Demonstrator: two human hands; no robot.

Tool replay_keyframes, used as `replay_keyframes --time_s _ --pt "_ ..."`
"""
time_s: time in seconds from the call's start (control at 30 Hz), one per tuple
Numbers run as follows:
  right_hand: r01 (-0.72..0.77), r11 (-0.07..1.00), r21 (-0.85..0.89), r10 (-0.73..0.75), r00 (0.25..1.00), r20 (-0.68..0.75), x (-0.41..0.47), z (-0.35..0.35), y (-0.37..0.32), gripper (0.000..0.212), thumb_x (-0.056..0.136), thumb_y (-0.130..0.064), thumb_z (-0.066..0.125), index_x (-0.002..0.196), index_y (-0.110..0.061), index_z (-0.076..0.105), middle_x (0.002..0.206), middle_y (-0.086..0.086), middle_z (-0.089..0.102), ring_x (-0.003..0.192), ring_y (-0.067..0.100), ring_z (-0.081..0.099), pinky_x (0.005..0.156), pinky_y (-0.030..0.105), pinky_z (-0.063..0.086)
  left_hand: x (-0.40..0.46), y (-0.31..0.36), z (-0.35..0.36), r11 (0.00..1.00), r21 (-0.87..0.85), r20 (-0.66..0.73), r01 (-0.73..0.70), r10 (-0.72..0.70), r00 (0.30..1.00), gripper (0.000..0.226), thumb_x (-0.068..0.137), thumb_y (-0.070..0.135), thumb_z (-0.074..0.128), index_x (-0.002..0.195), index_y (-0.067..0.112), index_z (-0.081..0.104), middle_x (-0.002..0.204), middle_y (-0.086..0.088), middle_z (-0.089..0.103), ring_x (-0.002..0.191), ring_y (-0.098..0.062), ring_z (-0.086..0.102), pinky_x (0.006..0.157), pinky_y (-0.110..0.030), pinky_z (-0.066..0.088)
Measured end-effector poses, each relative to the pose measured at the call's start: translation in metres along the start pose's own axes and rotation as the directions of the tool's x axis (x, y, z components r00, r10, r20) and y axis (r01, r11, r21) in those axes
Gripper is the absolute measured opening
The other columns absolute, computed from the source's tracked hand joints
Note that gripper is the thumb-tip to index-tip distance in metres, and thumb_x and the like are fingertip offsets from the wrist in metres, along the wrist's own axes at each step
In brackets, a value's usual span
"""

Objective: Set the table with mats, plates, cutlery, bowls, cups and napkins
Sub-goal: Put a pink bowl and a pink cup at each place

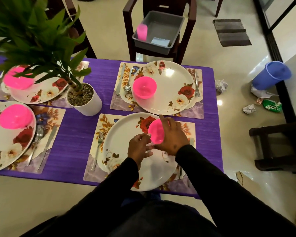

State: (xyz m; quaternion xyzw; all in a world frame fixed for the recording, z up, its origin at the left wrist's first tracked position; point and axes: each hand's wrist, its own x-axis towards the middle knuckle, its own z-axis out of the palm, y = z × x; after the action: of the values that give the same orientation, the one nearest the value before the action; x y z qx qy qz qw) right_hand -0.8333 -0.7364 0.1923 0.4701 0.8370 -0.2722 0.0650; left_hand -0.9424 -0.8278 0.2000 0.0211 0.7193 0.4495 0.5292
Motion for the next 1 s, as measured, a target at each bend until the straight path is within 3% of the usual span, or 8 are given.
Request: replay_keyframes --time_s 0.37,0.6,0.8,0.93,1.0 --pt "0.027 1.000 0.006 -0.027 0.999 -0.041 -0.005 -0.015 -0.001 0.116 0.062 -0.068 0.079 0.153 -0.029 0.018 0.154 0.007 0.029 0.139 0.032 0.028 0.105 0.049 0.042 -0.001 0.004 -0.009 0.996 0.030 -0.110 -0.082 0.085 0.990 0.027 0.100 0.039 0.058 0.120 0.021 0.061 0.110 -0.004 0.067 0.100 -0.026 0.068 0.083 -0.042 0.061" --pt "0.008 0.997 0.074 0.012 0.964 -0.264 -0.017 -0.035 -0.012 0.078 0.082 -0.064 0.062 0.143 -0.021 0.044 0.146 0.006 0.043 0.134 0.028 0.035 0.102 0.044 0.043 -0.010 0.007 -0.019 0.969 0.070 -0.135 -0.235 0.243 0.961 0.025 0.098 0.035 0.061 0.117 0.020 0.067 0.107 0.000 0.070 0.099 -0.022 0.068 0.076 -0.036 0.060" --pt "-0.007 0.999 0.053 0.022 0.957 -0.288 -0.039 -0.057 -0.018 0.065 0.086 -0.059 0.060 0.135 -0.018 0.053 0.135 0.005 0.053 0.126 0.026 0.042 0.101 0.040 0.041 -0.018 0.023 -0.020 0.907 0.094 -0.137 -0.410 0.419 0.898 0.016 0.096 0.032 0.063 0.106 0.022 0.070 0.100 0.001 0.073 0.094 -0.021 0.069 0.078 -0.043 0.061" --pt "-0.017 0.998 0.067 0.036 0.958 -0.285 -0.052 -0.064 -0.015 0.063 0.088 -0.058 0.061 0.136 -0.019 0.052 0.135 0.004 0.054 0.125 0.027 0.044 0.101 0.041 0.040 -0.021 0.034 -0.011 0.883 0.021 -0.045 -0.468 0.469 0.882 0.010 0.094 0.030 0.061 0.098 0.029 0.070 0.099 -0.003 0.075 0.092 -0.021 0.070 0.075 -0.040 0.060" --pt "-0.031 0.997 0.077 0.052 0.958 -0.282 -0.059 -0.064 -0.012 0.063 0.088 -0.057 0.060 0.138 -0.020 0.050 0.138 0.004 0.053 0.126 0.027 0.044 0.103 0.042 0.039 -0.023 0.034 -0.005 0.901 -0.015 0.023 -0.434 0.434 0.901 0.014 0.094 0.027 0.061 0.103 0.022 0.071 0.100 -0.007 0.075 0.089 -0.023 0.070 0.071 -0.038 0.059"
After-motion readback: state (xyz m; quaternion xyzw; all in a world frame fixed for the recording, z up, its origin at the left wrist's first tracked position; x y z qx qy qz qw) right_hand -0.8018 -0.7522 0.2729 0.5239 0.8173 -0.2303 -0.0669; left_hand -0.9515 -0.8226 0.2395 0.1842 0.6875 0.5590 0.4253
